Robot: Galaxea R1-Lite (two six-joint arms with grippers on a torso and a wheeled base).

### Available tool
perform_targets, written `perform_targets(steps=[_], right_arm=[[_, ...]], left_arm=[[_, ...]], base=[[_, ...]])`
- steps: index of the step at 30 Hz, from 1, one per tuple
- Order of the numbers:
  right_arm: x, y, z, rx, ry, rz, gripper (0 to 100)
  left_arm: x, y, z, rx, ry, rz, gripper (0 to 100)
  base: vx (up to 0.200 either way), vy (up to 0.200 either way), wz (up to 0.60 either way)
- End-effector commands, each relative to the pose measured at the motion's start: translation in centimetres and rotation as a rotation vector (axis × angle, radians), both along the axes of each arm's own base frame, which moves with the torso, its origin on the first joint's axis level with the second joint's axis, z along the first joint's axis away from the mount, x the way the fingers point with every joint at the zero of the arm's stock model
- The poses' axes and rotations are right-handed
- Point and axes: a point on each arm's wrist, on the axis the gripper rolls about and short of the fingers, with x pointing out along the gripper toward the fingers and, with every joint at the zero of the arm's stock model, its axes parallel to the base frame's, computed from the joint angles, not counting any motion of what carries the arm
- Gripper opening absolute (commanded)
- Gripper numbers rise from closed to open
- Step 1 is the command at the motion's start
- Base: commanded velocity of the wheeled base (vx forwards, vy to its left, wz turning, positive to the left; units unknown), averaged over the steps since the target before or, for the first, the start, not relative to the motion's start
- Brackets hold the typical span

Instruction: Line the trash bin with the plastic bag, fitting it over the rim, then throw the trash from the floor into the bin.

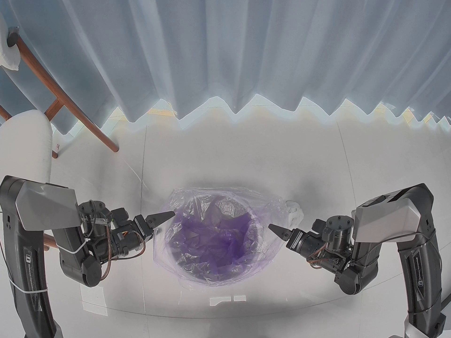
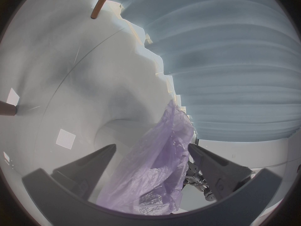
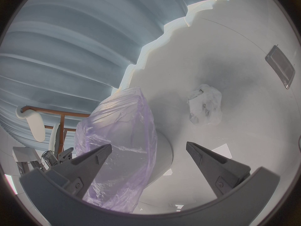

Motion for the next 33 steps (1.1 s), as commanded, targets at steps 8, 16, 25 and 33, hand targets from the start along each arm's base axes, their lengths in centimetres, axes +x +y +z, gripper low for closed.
perform_targets(steps=[8, 16, 25, 33], right_arm=[[0.1, 0.0, 0.3, 0.010, -0.020, 0.000, 100], [0.2, -0.1, 1.6, 0.035, -0.041, -0.008, 100], [0.5, -0.1, 1.0, 0.060, -0.015, -0.024, 100], [0.5, -0.2, 0.9, 0.057, -0.017, -0.026, 100]], left_arm=[[0.7, 0.9, -0.3, -0.003, -0.006, 0.033, 0], [1.3, 0.9, -2.4, 0.006, 0.035, 0.035, 0], [2.8, 1.6, -5.4, 0.031, 0.066, 0.126, 0], [2.7, 1.5, -5.4, 0.032, 0.070, 0.129, 0]], base=[[0.000, 0.000, 0.00], [0.000, 0.000, 0.00], [0.000, 0.000, 0.00], [0.000, 0.000, 0.00]])
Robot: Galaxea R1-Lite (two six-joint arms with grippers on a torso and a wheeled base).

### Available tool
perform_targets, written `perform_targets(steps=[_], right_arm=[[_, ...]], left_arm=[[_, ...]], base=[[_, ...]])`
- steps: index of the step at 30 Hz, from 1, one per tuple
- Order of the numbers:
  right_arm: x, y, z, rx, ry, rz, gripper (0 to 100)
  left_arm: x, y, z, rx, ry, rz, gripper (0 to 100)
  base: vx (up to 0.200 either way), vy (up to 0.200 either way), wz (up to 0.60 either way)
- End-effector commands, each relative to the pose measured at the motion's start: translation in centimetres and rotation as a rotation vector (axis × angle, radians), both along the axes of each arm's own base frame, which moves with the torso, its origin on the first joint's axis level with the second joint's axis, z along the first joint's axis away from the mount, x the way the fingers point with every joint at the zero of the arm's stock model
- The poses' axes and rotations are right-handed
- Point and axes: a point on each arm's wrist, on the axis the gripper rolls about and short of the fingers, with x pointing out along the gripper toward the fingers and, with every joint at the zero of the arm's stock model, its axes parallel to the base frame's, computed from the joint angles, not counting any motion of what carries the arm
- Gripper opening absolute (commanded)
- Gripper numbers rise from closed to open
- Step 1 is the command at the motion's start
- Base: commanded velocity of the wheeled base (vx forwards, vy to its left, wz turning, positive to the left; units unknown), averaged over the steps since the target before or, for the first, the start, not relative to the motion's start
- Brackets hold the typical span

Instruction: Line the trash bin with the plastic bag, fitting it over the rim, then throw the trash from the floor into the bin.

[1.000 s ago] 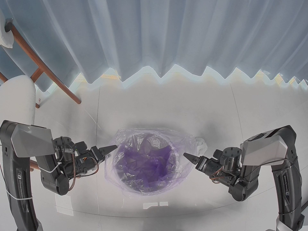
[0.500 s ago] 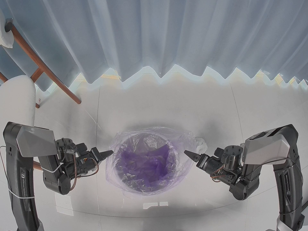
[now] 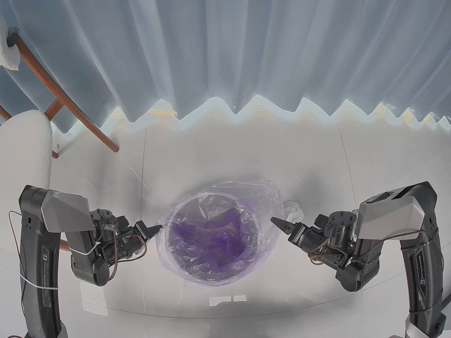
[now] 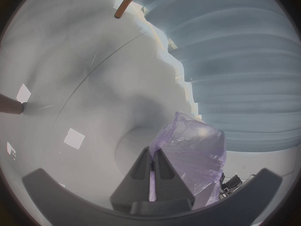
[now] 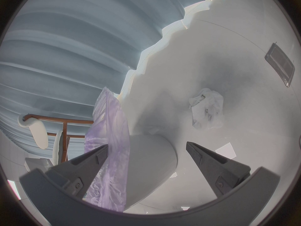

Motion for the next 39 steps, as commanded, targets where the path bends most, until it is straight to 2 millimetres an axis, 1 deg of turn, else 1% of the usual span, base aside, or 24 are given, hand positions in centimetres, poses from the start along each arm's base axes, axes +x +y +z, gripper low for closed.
perform_targets(steps=[1, 4, 5, 7, 8, 9, 10, 11, 12, 13, 17, 18, 19, 20, 21, 23, 24, 25, 27, 32, 36, 39], right_arm=[[0.0, 0.0, -0.1, 0.003, -0.010, 0.001, 100], [0.0, 0.0, -0.3, -0.002, -0.006, 0.002, 100], [0.0, 0.0, -0.3, -0.002, -0.006, 0.002, 100], [0.0, 0.0, -0.3, -0.001, -0.008, 0.002, 100], [0.1, -0.1, -0.2, 0.001, -0.011, -0.001, 100], [0.1, -0.1, -0.1, 0.001, -0.011, -0.003, 100], [0.1, -0.4, 0.0, 0.001, -0.011, -0.009, 100], [0.2, -0.4, 0.0, 0.002, -0.012, -0.011, 100], [0.3, -0.5, 0.0, 0.006, -0.013, -0.016, 100], [0.2, -0.6, 0.1, 0.008, -0.010, -0.019, 100], [-0.1, -0.8, 1.1, 0.022, -0.017, -0.018, 100], [-0.2, -0.7, 1.3, 0.022, -0.019, -0.017, 100], [-0.5, -0.9, 1.9, 0.027, -0.021, -0.018, 100], [-0.7, -0.9, 2.1, 0.027, -0.023, -0.016, 100], [-1.3, -0.9, 3.1, 0.037, -0.027, -0.005, 100], [-2.3, -1.1, 4.3, 0.054, -0.026, 0.027, 100], [-2.5, -1.1, 4.5, 0.057, -0.026, 0.042, 100], [-3.2, -1.1, 5.1, 0.070, -0.017, 0.093, 100], [-3.9, -0.8, 5.1, 0.074, 0.000, 0.139, 100], [-4.7, 0.4, 3.8, 0.052, 0.040, 0.182, 100], [-5.6, 1.4, 2.4, 0.030, 0.085, 0.221, 100], [-5.5, 2.0, 1.9, 0.022, 0.086, 0.225, 100]], left_arm=[[-0.2, 0.0, -0.4, 0.001, 0.015, -0.001, 0], [-0.5, -0.2, 0.2, 0.004, 0.008, -0.007, 0], [-0.5, -0.2, 0.5, 0.005, 0.002, -0.004, 100], [-0.5, 0.2, 1.2, 0.007, -0.013, 0.018, 100], [-0.5, 0.4, 2.5, 0.011, -0.045, 0.048, 100], [-0.5, 0.6, 3.2, 0.011, -0.063, 0.064, 100], [-0.6, 1.6, 4.7, 0.008, -0.098, 0.101, 100], [-0.6, 1.8, 5.1, 0.007, -0.107, 0.107, 100], [-1.2, 2.8, 6.8, -0.005, -0.138, 0.127, 100], [-1.7, 3.1, 7.9, -0.016, -0.155, 0.121, 100], [-4.0, 2.8, 11.6, -0.051, -0.223, 0.030, 100], [-4.3, 2.7, 12.1, -0.052, -0.234, 0.017, 100], [-4.7, 2.6, 13.1, -0.053, -0.265, 0.007, 100], [-4.7, 2.6, 13.5, -0.053, -0.278, 0.005, 100], [-4.9, 2.6, 14.6, -0.048, -0.323, 0.003, 100], [-5.3, 2.4, 16.1, -0.052, -0.374, -0.002, 100], [-5.4, 2.4, 16.5, -0.052, -0.385, -0.004, 100], [-5.9, 2.3, 17.3, -0.057, -0.409, -0.012, 100], [-6.3, 2.1, 18.0, -0.066, -0.429, -0.021, 100], [-6.9, 1.7, 19.0, -0.068, -0.462, -0.034, 100], [-7.1, 1.4, 19.3, -0.072, -0.474, -0.043, 100], [-7.9, 0.8, 20.2, -0.071, -0.505, -0.060, 100]], base=[[0.000, 0.000, 0.00], [0.000, 0.000, 0.00], [0.000, 0.000, 0.00], [0.000, 0.000, 0.00], [0.000, 0.000, 0.00], [0.000, 0.000, 0.00], [0.000, 0.000, 0.00], [0.000, 0.000, 0.00], [0.000, 0.000, 0.00], [0.000, 0.000, 0.00], [0.000, 0.000, 0.00], [0.000, 0.000, 0.00], [0.000, 0.000, 0.00], [0.000, 0.000, 0.00], [0.000, 0.000, 0.00], [0.000, 0.000, 0.00], [0.000, 0.000, 0.00], [-0.200, 0.000, 0.00], [-0.200, 0.000, 0.00], [-0.200, 0.000, 0.00], [-0.200, 0.000, 0.00], [0.000, 0.000, 0.00]])
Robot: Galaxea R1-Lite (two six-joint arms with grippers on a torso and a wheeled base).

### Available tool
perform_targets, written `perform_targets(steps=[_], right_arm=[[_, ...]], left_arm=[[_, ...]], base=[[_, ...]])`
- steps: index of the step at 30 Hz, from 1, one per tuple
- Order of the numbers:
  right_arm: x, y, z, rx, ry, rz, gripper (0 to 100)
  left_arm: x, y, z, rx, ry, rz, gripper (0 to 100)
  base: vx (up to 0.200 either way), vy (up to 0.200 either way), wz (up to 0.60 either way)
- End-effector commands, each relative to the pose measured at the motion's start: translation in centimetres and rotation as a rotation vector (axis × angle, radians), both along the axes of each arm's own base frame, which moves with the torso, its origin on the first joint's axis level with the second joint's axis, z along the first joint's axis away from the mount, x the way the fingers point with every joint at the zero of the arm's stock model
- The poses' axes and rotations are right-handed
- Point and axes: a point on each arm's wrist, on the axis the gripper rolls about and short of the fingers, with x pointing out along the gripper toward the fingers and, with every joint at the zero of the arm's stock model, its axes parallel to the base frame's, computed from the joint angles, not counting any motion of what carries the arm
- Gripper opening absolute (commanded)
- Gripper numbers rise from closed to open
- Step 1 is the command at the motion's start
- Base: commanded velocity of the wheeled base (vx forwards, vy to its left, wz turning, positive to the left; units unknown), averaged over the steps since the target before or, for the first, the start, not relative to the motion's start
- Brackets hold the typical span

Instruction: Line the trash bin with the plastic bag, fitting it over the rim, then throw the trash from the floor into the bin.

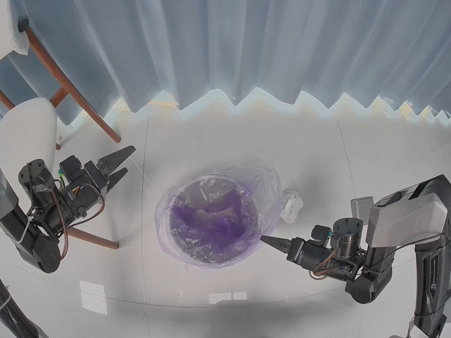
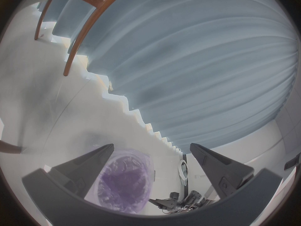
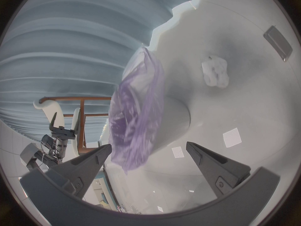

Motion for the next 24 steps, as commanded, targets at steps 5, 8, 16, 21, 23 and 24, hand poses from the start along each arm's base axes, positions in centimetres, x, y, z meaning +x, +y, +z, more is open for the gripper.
perform_targets(steps=[5, 8, 16, 21, 23, 24], right_arm=[[0.3, 1.5, -0.2, 0.026, -0.014, 0.008, 100], [0.2, 2.0, 0.0, 0.056, 0.002, 0.011, 100], [1.4, 3.2, 1.1, 0.195, 0.043, -0.019, 100], [1.8, 3.4, 0.5, 0.199, 0.050, -0.021, 100], [2.0, 3.5, 0.4, 0.201, 0.046, -0.030, 100], [2.2, 3.6, 0.3, 0.198, 0.040, -0.046, 100]], left_arm=[[-2.2, -1.3, 2.3, -0.003, -0.078, -0.051, 100], [-2.3, -1.5, 2.2, -0.002, -0.074, -0.057, 100], [-2.3, -1.7, 2.0, -0.001, -0.067, -0.066, 100], [-2.2, -1.7, 1.8, 0.001, -0.060, -0.066, 100], [-2.2, -1.8, 1.8, 0.001, -0.060, -0.068, 100], [-2.2, -1.8, 1.8, 0.001, -0.060, -0.068, 100]], base=[[0.000, 0.000, 0.00], [0.000, 0.000, 0.00], [0.000, 0.000, 0.00], [0.000, 0.000, 0.00], [0.000, 0.000, 0.00], [0.000, 0.000, 0.00]])
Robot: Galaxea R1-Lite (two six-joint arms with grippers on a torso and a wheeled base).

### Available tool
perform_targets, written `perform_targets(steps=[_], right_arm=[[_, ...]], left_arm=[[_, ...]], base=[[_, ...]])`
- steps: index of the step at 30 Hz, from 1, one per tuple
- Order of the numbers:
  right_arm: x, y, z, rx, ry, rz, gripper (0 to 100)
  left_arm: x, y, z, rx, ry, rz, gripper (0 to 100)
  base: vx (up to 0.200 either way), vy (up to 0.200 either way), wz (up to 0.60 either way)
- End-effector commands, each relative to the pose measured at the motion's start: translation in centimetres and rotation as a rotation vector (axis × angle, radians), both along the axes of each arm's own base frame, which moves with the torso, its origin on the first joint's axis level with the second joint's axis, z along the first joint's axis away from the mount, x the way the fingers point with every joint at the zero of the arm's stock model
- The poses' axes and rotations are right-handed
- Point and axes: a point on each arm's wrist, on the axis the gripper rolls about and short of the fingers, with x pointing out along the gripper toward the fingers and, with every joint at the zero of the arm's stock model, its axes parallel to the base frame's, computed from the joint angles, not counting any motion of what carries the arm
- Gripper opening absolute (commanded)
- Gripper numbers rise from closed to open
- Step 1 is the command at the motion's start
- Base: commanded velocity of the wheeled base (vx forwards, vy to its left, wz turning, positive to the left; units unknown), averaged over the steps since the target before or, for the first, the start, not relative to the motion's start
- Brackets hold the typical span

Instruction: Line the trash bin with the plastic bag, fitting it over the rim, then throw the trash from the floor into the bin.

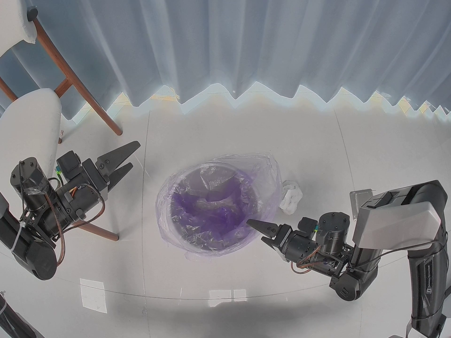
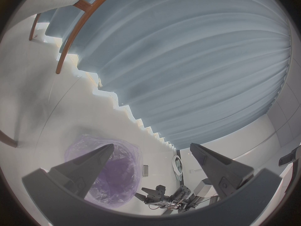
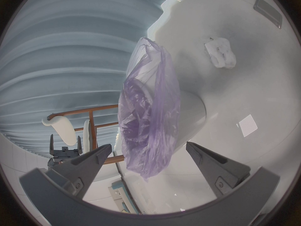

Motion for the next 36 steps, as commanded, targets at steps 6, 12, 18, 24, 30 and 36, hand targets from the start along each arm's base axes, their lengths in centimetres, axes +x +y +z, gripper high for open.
perform_targets(steps=[6, 12, 18, 24, 30, 36], right_arm=[[0.5, 0.3, -0.8, -0.005, -0.005, -0.028, 0], [0.1, 0.0, -1.0, -0.019, 0.007, -0.027, 0], [-0.5, -0.6, -1.9, -0.132, 0.007, -0.008, 0], [-1.2, -1.1, -4.7, -0.387, -0.085, 0.011, 0], [-0.5, -0.4, -7.3, -0.500, -0.191, -0.041, 0], [0.7, 0.1, -7.6, -0.484, -0.216, -0.073, 0]], left_arm=[[0.0, -0.2, -0.1, 0.000, 0.003, -0.005, 100], [0.1, -0.1, -0.1, 0.000, 0.005, -0.004, 100], [0.1, -0.2, -0.5, 0.004, 0.018, -0.005, 100], [0.2, -0.2, -0.7, 0.006, 0.023, -0.005, 100], [0.3, -0.4, -1.0, 0.009, 0.034, -0.011, 100], [0.3, -0.5, -1.1, 0.025, 0.026, -0.012, 100]], base=[[0.000, 0.000, 0.00], [0.000, 0.000, 0.00], [0.000, 0.000, 0.00], [0.000, 0.000, 0.00], [0.000, 0.000, 0.00], [0.000, 0.000, 0.00]])
